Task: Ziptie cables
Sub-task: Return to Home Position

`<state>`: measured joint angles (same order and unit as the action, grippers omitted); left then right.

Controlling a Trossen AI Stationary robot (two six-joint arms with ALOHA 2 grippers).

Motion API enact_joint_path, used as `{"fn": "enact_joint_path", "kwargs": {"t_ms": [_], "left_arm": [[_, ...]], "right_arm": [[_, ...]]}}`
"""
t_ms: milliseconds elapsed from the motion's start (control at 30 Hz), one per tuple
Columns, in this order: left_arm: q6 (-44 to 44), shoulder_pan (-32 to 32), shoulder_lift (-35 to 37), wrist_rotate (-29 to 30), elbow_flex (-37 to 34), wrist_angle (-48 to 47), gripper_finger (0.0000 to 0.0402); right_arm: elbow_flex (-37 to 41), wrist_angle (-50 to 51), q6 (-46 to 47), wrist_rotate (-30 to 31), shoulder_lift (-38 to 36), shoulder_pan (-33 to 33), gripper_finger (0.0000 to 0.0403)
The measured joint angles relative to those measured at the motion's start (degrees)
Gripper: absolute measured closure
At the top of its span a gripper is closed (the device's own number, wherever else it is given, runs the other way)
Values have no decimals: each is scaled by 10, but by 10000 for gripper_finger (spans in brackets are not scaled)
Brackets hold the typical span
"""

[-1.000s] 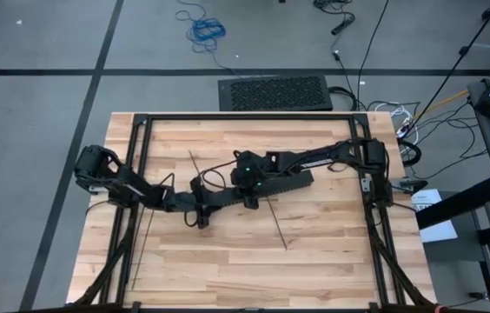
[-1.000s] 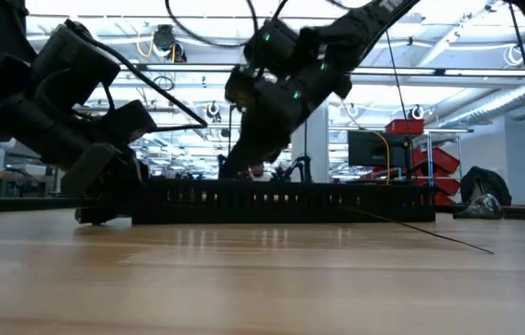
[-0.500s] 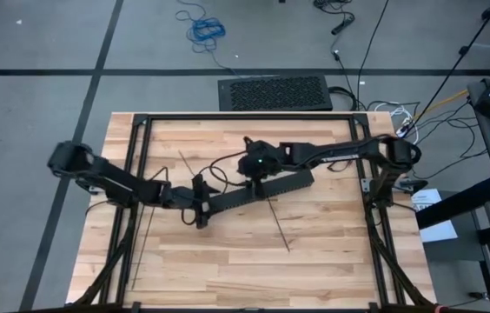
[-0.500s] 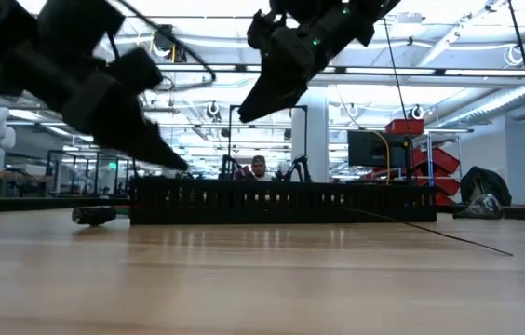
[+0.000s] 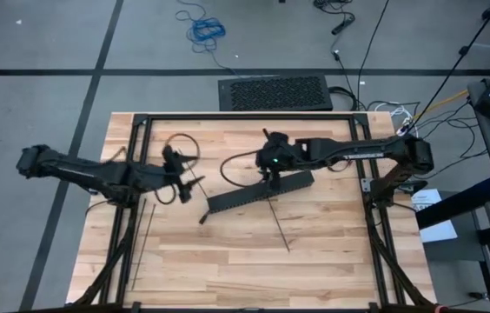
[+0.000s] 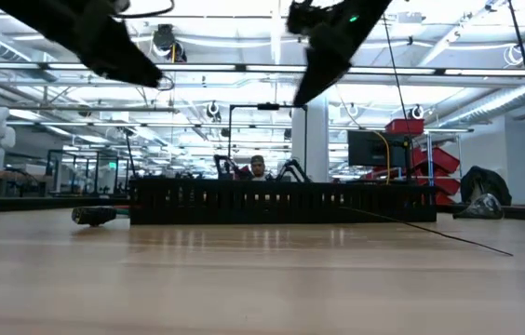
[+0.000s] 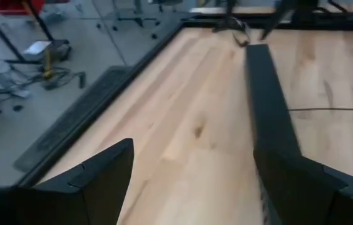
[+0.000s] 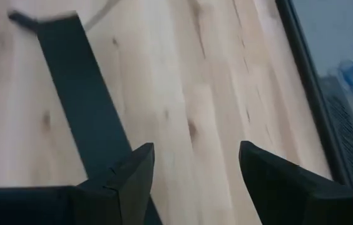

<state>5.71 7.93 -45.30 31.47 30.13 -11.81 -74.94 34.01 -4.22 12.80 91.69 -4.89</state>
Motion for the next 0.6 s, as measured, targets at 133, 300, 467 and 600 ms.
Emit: {"fn": "enact_joint_path", "kwargs": {"t_ms": [133, 300, 467, 600], "left_arm": [[33, 0, 86, 22, 0, -109, 75], [91, 4, 171, 22, -4, -218, 75], [75, 18, 238, -5, -29, -188, 75], [48, 31, 276, -28, -69, -83, 75]], "right_arm": [[27, 49, 26, 47, -59, 10, 178], [123, 60, 72, 70, -181, 13, 178], [270, -7, 88, 55, -359, 34, 179], [385, -116, 110, 25, -516, 52, 179]]}}
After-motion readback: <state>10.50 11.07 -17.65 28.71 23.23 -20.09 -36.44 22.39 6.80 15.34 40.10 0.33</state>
